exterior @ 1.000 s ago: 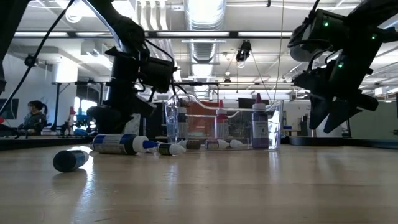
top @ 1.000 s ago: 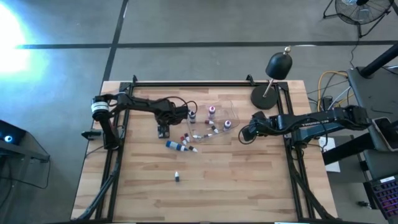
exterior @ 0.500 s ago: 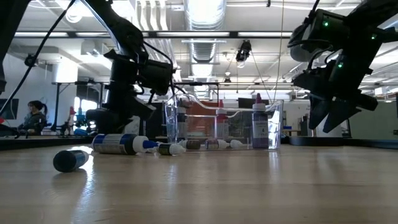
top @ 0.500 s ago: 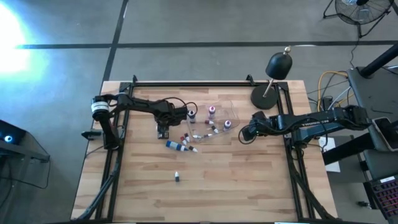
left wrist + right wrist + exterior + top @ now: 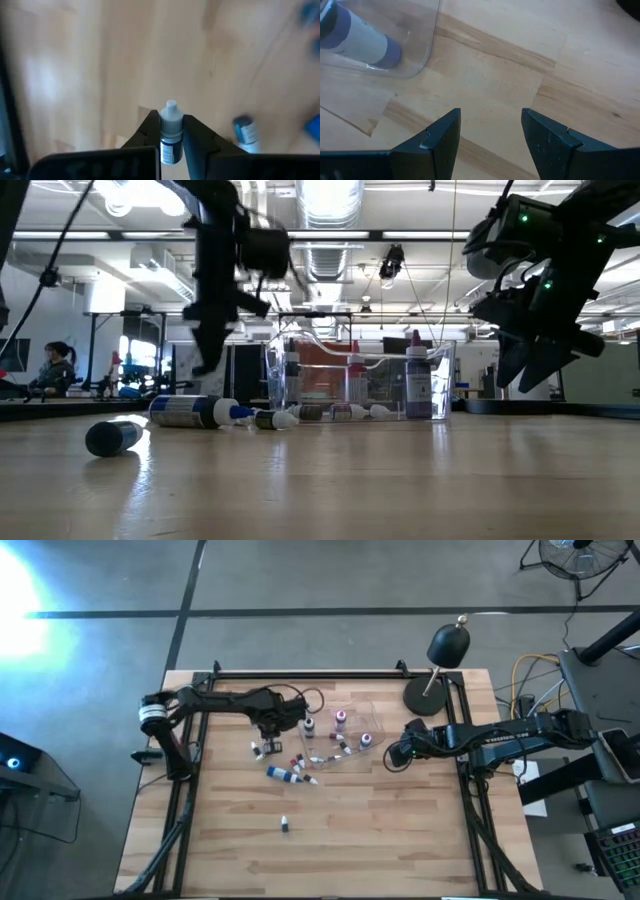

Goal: Pick & Place food coloring
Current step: Put the top small green food coloring bottle into the transparent container, then put the small black food coloring bottle into the transparent container

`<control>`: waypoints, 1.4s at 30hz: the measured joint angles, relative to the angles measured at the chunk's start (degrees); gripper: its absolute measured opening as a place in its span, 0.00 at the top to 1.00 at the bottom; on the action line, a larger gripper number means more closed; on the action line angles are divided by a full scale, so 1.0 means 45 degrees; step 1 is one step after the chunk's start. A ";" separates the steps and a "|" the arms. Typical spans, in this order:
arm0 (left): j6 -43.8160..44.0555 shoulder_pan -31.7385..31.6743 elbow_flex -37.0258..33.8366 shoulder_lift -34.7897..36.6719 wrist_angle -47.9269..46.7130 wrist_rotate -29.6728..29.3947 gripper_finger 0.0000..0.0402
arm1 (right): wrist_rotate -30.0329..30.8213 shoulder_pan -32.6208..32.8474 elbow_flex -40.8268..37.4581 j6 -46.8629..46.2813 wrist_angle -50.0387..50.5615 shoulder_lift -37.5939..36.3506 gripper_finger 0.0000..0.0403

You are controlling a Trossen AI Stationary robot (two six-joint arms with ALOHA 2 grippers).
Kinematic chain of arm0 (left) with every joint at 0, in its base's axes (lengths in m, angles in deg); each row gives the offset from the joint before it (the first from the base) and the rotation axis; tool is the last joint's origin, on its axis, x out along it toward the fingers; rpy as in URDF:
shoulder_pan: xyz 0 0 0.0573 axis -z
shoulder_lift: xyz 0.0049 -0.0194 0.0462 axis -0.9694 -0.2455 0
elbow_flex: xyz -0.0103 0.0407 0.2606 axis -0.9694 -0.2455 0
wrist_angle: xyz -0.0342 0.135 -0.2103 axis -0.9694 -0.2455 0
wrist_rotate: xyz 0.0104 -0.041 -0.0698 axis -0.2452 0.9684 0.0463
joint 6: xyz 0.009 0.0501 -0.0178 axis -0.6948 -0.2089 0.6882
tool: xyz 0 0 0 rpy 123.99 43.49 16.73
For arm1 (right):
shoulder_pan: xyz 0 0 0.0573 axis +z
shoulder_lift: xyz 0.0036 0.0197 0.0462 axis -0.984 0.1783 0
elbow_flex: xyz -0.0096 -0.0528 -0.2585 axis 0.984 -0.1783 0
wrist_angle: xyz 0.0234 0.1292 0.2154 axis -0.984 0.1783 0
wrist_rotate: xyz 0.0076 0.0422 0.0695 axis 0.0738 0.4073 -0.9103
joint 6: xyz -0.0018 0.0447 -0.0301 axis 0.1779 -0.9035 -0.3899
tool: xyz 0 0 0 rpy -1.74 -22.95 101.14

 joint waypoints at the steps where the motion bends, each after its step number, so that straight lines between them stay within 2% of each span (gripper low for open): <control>1: 0.0339 0.0000 0.0294 0.0295 -0.0061 -0.0003 0.96 | 0.0000 0.0000 0.0000 0.0070 -0.0006 0.0000 0.50; 5: 0.2381 0.0007 0.1389 0.1732 0.0765 0.0255 0.96 | 0.0000 -0.0005 0.0000 0.0193 -0.0017 -0.0005 0.50; 7: 0.3314 0.0005 0.1489 0.2493 0.2834 0.1661 0.96 | -0.0005 0.0000 -0.0005 0.0362 -0.0043 0.0000 0.50; 10: 0.4338 0.0040 0.1000 0.3146 0.7484 0.4462 0.96 | -0.0015 0.0000 -0.0005 0.0907 -0.0108 0.0005 0.50; 13: 0.5812 0.0116 0.0595 0.2875 1.0025 0.4602 0.93 | -0.0034 0.0005 -0.0005 0.1300 -0.0180 0.0005 0.50; 16: 0.6120 0.0123 0.0491 0.2266 1.0249 0.4334 0.83 | -0.0034 0.0005 -0.0005 0.1477 -0.0233 0.0005 0.50; 21: 0.6621 0.0246 0.1076 0.1931 0.8669 0.3738 0.62 | -0.0058 0.0005 -0.0005 0.1756 -0.0249 0.0005 0.50; 26: 0.6122 0.0532 0.2064 0.2875 0.7114 0.4182 0.53 | -0.0137 0.0005 -0.0005 0.2170 -0.0252 0.0005 0.50; 28: 0.5545 0.0752 0.2567 0.3360 0.5603 0.4164 0.52 | -0.0141 0.0005 -0.0005 0.2480 -0.0257 0.0005 0.50; 31: 0.4848 0.0978 0.2935 0.3686 0.1791 0.2886 0.52 | -0.0136 0.0005 -0.0005 0.2966 -0.0269 0.0005 0.50; 33: 0.5874 0.1015 0.2881 0.3722 -0.0884 0.1978 0.52 | -0.0134 0.0005 -0.0005 0.3234 -0.0303 0.0005 0.50; 36: 1.0148 0.0651 0.2262 0.3577 -0.3519 0.1716 0.52 | -0.0044 0.0005 -0.0005 0.3432 -0.0351 0.0029 0.50; 37: 1.0956 0.0595 0.1886 0.3554 -0.4044 0.1693 0.52 | -0.0039 0.0005 -0.0005 0.3468 -0.0412 0.0029 0.50; 41: 1.0149 0.0886 0.0162 0.3708 -0.3806 0.1152 0.52 | -0.0034 0.0000 -0.0029 0.3789 -0.0777 0.0089 0.50; 42: 1.0451 0.0910 -0.0218 0.3739 -0.3770 0.1299 0.52 | -0.0034 -0.0005 -0.0029 0.3819 -0.0859 0.0092 0.50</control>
